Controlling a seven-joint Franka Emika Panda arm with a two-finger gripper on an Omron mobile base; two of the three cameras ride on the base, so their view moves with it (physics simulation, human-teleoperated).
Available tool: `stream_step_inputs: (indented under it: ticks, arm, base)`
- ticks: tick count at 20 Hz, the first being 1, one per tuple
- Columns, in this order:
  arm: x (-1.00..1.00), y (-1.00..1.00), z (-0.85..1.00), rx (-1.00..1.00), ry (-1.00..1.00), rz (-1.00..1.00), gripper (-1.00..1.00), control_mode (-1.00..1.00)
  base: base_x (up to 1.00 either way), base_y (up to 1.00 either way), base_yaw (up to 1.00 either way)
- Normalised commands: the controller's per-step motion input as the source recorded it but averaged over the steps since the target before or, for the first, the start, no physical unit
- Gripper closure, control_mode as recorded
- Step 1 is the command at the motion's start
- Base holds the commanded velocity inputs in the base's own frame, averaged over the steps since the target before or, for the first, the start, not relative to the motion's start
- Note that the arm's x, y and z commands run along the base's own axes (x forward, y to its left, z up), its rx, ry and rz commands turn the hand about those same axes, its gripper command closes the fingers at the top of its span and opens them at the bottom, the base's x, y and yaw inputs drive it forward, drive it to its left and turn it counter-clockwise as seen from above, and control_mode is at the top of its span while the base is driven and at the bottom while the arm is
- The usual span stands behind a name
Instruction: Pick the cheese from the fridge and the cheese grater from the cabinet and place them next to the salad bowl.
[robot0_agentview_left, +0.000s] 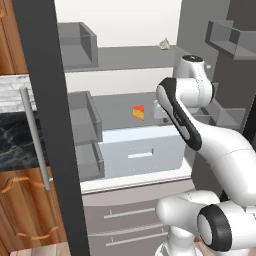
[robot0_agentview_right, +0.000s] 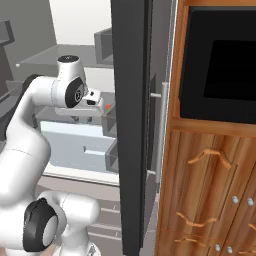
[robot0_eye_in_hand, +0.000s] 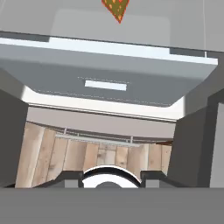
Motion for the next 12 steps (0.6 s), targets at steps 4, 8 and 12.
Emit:
stream_step_inputs:
  ticks: [4, 8, 12]
  arm:
    - [0.0, 0.02, -0.01, 0.0, -0.15, 0.0, -1.0, -1.0]
    - [0.01, 0.14, -0.08, 0.0, -0.28, 0.0, -1.0, -1.0]
    - [0.01, 0.01, -0.08, 0.0, -0.25, 0.0, -1.0, -1.0]
  base:
    - [0.0, 0.0, 0.0]
    - [0.0, 0.0, 0.0]
    - [0.0, 0.0, 0.0]
